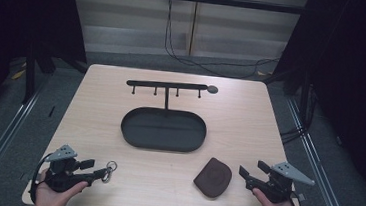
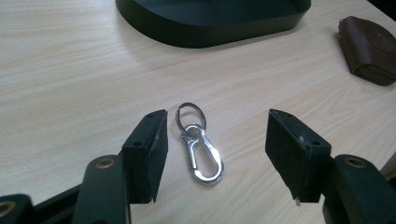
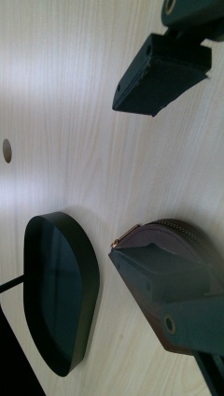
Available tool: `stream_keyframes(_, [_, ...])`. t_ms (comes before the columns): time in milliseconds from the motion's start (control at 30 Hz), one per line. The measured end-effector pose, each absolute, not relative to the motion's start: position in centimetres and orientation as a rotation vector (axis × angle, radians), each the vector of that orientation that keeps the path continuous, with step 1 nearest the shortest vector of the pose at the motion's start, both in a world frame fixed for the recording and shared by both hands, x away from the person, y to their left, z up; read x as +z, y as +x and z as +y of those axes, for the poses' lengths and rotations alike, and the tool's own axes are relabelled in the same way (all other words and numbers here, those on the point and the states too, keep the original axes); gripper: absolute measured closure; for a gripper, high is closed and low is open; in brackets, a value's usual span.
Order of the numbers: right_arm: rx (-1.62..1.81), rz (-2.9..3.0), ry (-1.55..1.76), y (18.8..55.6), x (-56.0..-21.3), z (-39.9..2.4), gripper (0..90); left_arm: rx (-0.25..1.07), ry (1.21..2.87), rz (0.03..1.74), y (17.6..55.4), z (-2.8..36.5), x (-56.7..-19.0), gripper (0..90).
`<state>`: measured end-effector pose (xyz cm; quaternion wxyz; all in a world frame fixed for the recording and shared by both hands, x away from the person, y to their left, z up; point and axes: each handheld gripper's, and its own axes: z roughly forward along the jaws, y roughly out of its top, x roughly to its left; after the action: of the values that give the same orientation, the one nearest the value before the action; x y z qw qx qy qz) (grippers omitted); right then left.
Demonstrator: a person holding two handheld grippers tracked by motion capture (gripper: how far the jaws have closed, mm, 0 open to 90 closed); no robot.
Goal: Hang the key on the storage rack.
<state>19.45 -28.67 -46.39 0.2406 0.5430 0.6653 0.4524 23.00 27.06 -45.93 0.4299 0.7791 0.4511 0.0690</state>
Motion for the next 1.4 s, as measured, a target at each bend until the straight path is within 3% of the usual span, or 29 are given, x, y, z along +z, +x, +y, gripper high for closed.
stream_keyframes(467, [1.231, 1.886, 1.501, 19.6, -46.5, -28.7, 24.3, 0.140, 1.954, 1.125, 23.1, 27.1, -45.9, 48.1])
stream_keyframes(833, [1.223, 1.902, 1.521, 19.6, -46.5, -28.7, 27.2, 0.152, 2.016, 1.125, 23.5, 26.8, -45.1, 62.8])
stream_keyframes(1400, [1.216, 1.931, 1.507, 19.7, -46.5, -28.4, 29.0, 0.134, 2.192, 1.138, 26.3, 25.6, -44.8, 62.8])
